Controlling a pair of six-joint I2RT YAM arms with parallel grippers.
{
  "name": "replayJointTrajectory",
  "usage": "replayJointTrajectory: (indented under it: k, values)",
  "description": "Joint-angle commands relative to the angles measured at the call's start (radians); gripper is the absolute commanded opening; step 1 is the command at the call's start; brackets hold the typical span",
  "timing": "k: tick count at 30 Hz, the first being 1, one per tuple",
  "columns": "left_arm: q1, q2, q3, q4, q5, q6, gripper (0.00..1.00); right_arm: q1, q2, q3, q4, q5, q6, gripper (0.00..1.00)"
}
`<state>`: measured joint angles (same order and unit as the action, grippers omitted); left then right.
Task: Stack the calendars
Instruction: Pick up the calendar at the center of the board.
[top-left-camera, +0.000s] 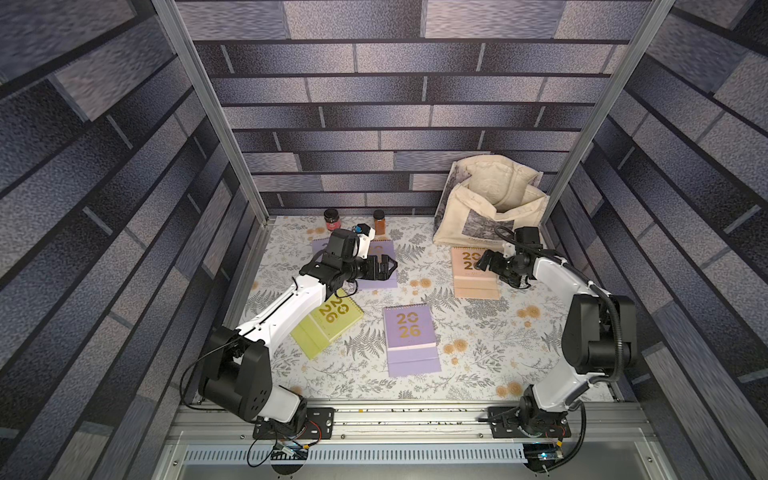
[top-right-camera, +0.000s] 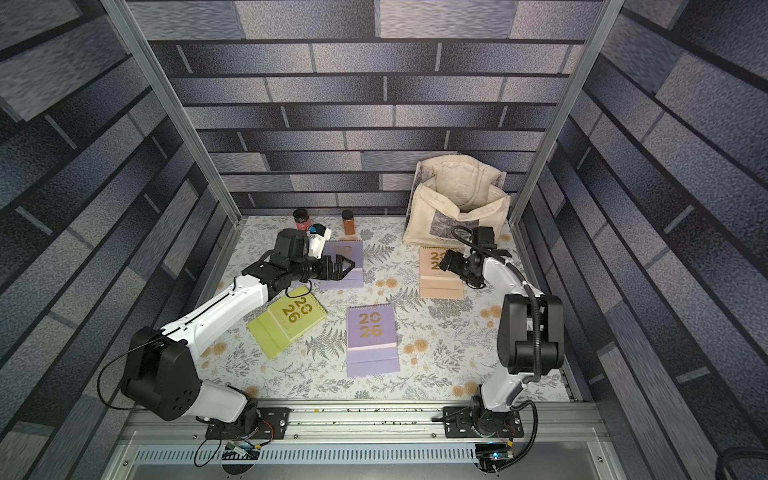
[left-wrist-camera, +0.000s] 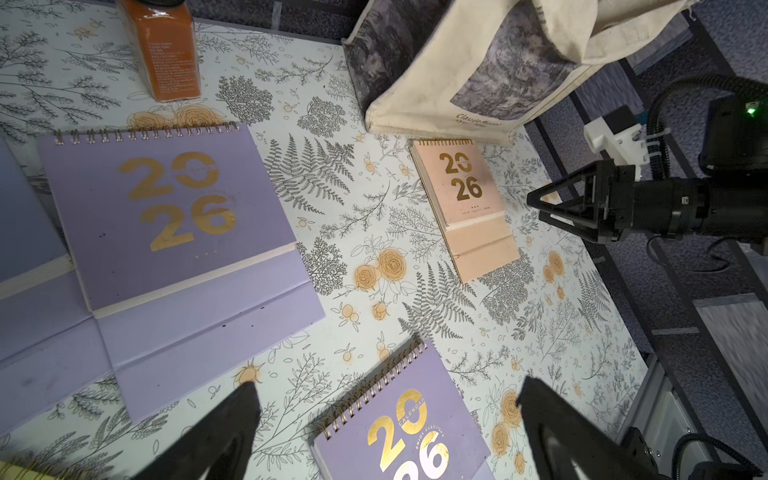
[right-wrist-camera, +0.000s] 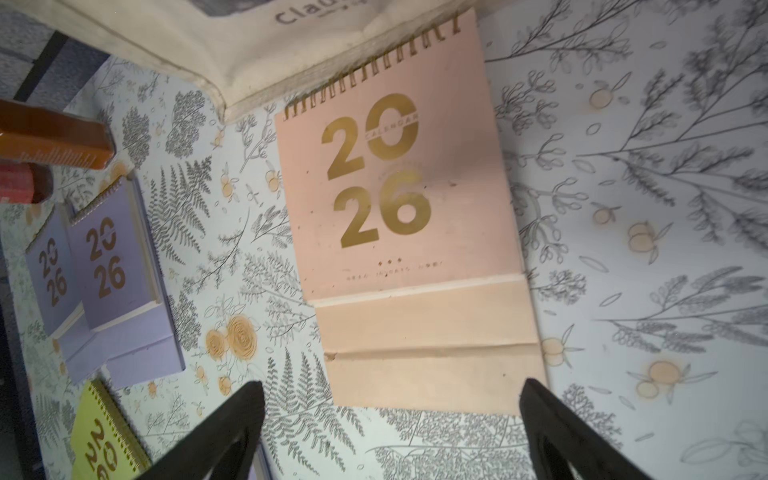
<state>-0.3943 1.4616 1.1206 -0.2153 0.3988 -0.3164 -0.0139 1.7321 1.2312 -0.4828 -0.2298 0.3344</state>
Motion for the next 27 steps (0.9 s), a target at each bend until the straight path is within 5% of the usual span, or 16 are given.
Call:
replayJointTrajectory:
  k: [1,15,27]
  values:
    - [-0.005,0.015,0.043,-0.063,-0.032,0.046,1.00,-0.016,0.090,0.066,-0.019,0.034,-0.039,0.97]
    - [-0.008,0.063,0.104,-0.120,-0.023,0.072,1.00,-0.052,0.376,0.286,-0.040,0.033,-0.056,0.95]
    - [0.014,0.210,0.205,-0.113,0.063,0.070,1.00,-0.035,0.398,0.244,0.052,-0.162,-0.062,0.87]
